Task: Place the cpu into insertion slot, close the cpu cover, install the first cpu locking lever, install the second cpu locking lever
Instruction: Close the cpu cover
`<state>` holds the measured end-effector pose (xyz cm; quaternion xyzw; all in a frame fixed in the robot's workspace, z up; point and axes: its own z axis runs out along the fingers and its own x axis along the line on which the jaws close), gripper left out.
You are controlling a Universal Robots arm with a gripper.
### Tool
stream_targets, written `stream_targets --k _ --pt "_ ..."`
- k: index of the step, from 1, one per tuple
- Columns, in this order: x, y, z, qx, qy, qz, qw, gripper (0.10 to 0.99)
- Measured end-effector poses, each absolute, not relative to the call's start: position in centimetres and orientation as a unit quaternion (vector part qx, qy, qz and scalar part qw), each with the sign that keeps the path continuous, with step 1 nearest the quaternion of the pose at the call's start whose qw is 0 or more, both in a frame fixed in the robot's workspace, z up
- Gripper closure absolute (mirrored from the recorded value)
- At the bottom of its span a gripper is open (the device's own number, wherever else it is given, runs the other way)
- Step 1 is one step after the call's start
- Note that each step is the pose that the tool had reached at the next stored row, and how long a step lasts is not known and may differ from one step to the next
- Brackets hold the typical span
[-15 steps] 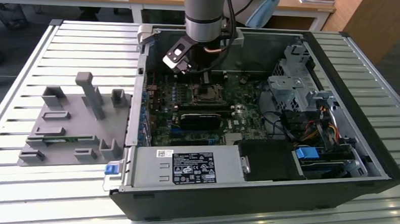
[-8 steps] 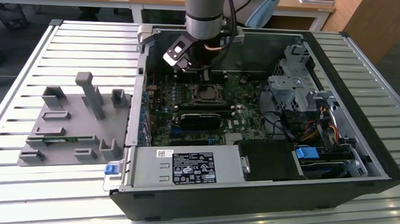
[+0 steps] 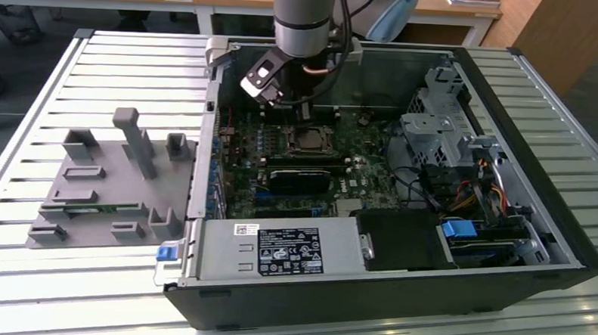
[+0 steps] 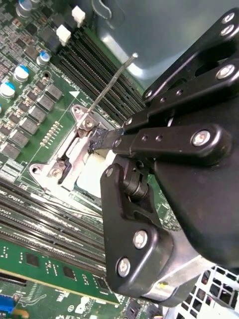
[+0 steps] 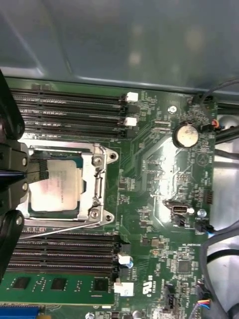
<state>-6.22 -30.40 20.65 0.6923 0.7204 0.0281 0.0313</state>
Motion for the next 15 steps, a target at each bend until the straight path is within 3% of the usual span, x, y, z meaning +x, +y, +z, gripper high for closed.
stream_targets --k 15 --pt "-6.42 -30.7 19.95 0.692 0.72 0.028 0.031 0.98"
